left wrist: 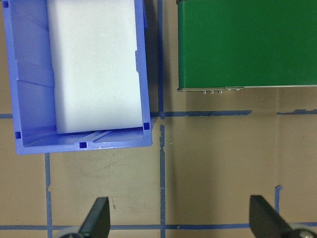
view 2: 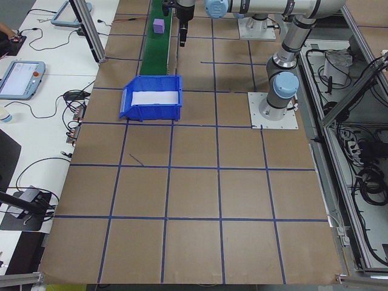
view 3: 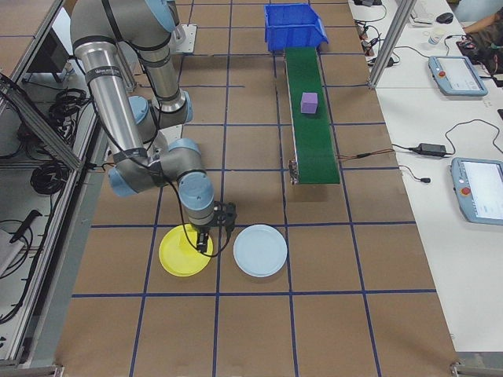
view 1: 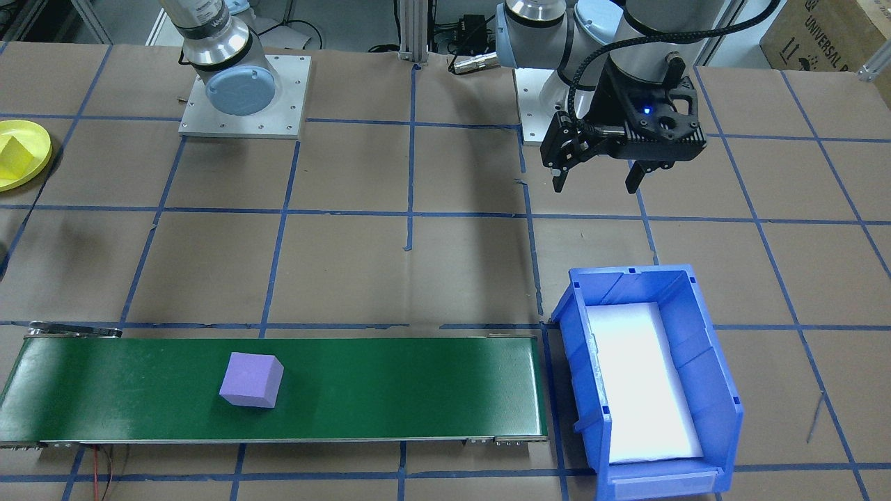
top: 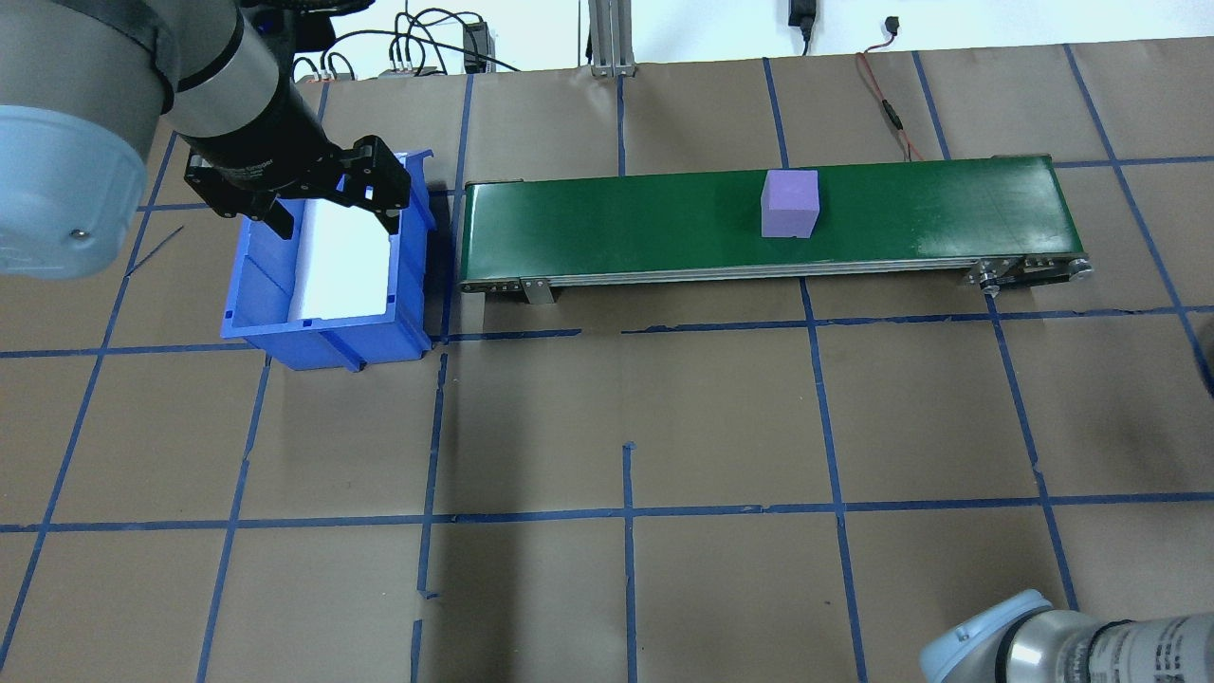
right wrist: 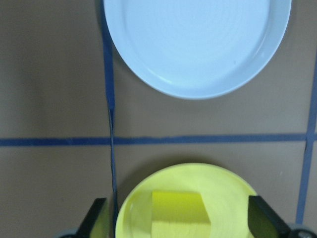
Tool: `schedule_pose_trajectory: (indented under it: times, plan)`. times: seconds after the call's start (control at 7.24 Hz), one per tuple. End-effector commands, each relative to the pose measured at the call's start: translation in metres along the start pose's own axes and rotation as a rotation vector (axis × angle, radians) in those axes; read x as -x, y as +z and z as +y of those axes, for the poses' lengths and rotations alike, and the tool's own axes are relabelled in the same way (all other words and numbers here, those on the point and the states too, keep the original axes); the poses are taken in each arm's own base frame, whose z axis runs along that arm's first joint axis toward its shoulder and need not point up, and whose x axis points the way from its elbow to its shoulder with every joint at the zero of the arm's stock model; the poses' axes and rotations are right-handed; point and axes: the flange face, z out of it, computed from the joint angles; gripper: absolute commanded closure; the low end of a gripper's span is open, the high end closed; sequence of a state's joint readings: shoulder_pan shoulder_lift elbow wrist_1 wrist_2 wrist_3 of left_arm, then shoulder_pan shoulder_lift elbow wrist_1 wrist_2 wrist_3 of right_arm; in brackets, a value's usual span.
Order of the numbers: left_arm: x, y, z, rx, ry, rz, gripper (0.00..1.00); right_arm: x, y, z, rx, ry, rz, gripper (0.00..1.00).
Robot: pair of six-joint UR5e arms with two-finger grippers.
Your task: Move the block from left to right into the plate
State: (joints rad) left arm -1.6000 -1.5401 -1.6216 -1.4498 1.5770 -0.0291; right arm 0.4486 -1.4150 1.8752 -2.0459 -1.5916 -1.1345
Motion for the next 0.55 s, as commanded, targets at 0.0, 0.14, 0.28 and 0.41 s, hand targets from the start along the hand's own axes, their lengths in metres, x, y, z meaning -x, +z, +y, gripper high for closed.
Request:
schedule_pose_trajectory:
  times: [0.0, 0.14, 0.28, 0.41]
  plan:
    - [0.0, -0.001, 0.0, -0.002, 0.001, 0.002, 0.0, 0.056, -0.029, -0.134, -0.158, -0.078, -0.072, 0.0]
    - [0.0, -0.001, 0.0, -0.002, 0.001, 0.002, 0.0, 0.093, -0.028, -0.189, -0.207, -0.061, -0.121, 0.0]
    - [0.0, 0.0, 0.0, -0.002, 0.003, 0.003, 0.0, 0.126, -0.033, -0.228, -0.217, -0.036, -0.137, 0.0]
    - [0.0, 0.0, 0.0, -0.002, 0.004, 0.003, 0.0, 0.179, -0.024, -0.256, -0.18, -0.012, -0.185, 0.0]
